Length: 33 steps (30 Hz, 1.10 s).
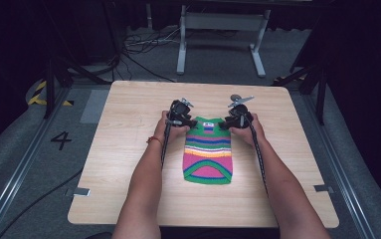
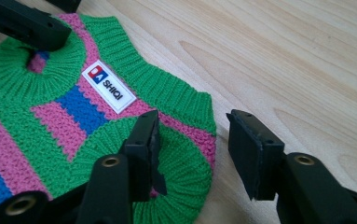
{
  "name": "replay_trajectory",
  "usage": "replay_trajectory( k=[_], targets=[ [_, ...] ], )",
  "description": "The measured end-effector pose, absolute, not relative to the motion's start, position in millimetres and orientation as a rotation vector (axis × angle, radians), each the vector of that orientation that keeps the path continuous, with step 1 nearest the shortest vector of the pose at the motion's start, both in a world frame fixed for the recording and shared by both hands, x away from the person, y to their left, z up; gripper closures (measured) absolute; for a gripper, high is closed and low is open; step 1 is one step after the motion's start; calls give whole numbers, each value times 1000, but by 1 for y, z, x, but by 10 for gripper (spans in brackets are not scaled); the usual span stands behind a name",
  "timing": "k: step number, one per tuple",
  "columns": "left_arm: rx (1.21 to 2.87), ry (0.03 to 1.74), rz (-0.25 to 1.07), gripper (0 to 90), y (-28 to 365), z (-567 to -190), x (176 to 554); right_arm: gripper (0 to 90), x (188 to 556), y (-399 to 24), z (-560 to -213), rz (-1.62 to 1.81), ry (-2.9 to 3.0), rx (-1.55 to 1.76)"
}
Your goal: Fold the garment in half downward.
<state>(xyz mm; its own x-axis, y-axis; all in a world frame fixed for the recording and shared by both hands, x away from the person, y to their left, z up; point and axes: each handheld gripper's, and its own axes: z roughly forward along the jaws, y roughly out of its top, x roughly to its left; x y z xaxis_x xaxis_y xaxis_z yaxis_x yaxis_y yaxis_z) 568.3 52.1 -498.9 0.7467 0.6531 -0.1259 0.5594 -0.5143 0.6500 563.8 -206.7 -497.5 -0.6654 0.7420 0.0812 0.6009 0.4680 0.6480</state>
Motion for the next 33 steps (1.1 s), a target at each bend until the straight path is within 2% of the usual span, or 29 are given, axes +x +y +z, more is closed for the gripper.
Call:
replay_trajectory(
  k=[5,11,33],
  targets=[
    [2245,888,156,789,51,-499,565,711,563,-205,-497,989,2525,1158],
    [2284,861,201,837,46,-493,560,820,561,-203,-493,975,2528,1137],
    [2232,717,327,829,58,-458,523,820,528,-212,-456,1145,2495,952]
  ],
)
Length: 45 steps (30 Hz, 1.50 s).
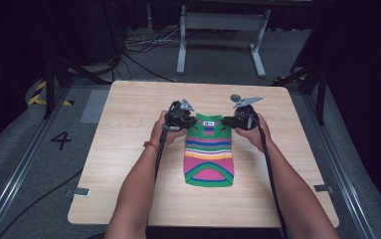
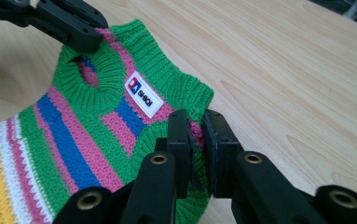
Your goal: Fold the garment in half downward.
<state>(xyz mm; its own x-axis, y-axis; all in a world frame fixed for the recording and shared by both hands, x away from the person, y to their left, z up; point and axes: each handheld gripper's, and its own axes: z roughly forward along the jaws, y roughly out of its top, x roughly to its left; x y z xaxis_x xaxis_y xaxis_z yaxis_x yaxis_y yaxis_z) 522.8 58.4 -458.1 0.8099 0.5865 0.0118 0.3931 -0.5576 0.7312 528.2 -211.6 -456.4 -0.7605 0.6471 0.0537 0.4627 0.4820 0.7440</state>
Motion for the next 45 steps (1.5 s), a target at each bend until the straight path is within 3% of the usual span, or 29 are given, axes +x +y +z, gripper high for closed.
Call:
replay_trajectory(
  k=[19,35,39,45],
  targets=[
    [2242,503,397,816,66,-438,470,818,478,-232,-437,1325,2493,734],
    [2303,397,409,807,77,-447,432,814,428,-221,-443,1283,2620,529],
    [2320,340,464,812,81,-445,415,814,419,-223,-444,1279,2639,511],
    [2335,275,430,815,85,-448,391,815,401,-223,-448,1258,2684,461]
  ],
)
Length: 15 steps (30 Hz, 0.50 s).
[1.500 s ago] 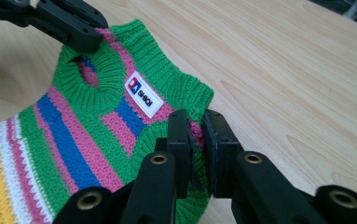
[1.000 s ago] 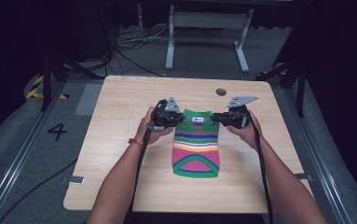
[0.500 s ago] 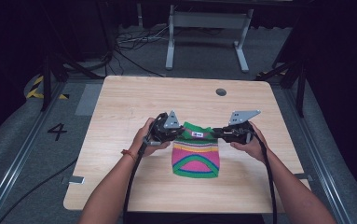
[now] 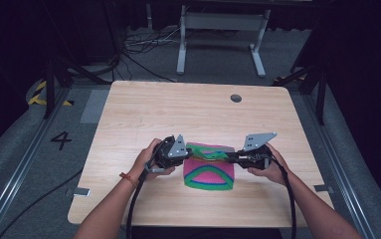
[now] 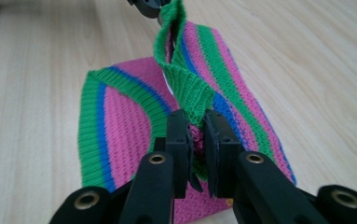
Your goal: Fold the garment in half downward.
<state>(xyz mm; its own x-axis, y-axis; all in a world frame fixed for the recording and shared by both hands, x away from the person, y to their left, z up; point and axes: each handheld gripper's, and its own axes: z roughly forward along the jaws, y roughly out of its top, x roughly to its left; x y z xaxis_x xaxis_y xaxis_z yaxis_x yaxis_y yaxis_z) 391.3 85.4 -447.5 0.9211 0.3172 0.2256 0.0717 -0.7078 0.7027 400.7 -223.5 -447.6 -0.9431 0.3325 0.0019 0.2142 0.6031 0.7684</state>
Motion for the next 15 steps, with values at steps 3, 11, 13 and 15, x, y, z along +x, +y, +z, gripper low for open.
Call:
replay_trajectory(
  k=[3,11,13,15],
  targets=[
    [2336,259,408,834,86,-449,385,815,393,-223,-451,1248,2715,434],
    [2412,187,326,798,78,-467,369,814,374,-216,-462,1186,2807,328],
    [2414,186,309,764,78,-468,368,811,372,-216,-464,1179,2815,326],
    [2422,170,280,692,76,-472,366,796,367,-218,-468,1154,2835,311]
  ],
)
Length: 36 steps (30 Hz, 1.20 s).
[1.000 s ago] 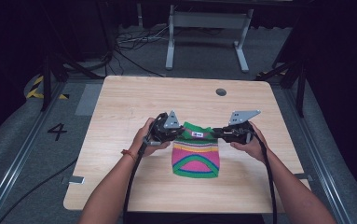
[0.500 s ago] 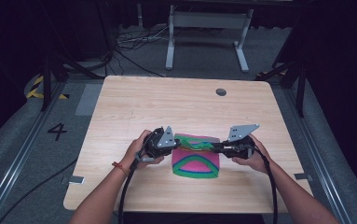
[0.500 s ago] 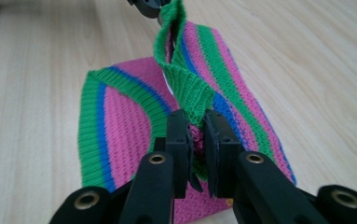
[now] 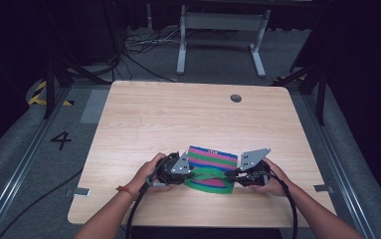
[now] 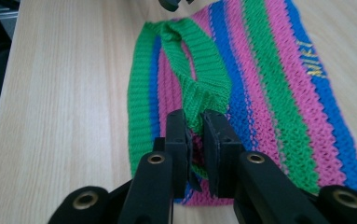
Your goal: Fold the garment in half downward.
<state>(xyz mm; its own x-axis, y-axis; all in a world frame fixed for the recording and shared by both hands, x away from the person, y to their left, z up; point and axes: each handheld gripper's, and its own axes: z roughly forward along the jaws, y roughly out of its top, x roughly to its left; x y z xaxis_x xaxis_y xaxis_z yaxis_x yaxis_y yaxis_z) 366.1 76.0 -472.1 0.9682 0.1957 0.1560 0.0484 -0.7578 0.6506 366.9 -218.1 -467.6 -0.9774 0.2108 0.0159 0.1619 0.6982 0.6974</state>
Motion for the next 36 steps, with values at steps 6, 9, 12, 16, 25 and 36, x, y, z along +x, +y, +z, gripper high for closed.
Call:
replay_trajectory(
  k=[6,9,12,16,25,36],
  targets=[
    [2470,172,248,583,68,-480,365,726,361,-223,-474,1133,2835,353],
    [2466,180,244,662,67,-482,364,627,356,-221,-473,1176,2803,418],
    [2462,185,241,752,68,-482,365,584,351,-216,-474,1192,2787,438],
    [2467,169,252,826,67,-483,362,587,350,-205,-481,1146,2785,466],
    [2464,135,327,893,65,-475,356,834,358,-210,-480,1113,2732,485],
    [2427,119,243,824,61,-473,354,844,350,-217,-464,1162,2743,416]
  ],
)
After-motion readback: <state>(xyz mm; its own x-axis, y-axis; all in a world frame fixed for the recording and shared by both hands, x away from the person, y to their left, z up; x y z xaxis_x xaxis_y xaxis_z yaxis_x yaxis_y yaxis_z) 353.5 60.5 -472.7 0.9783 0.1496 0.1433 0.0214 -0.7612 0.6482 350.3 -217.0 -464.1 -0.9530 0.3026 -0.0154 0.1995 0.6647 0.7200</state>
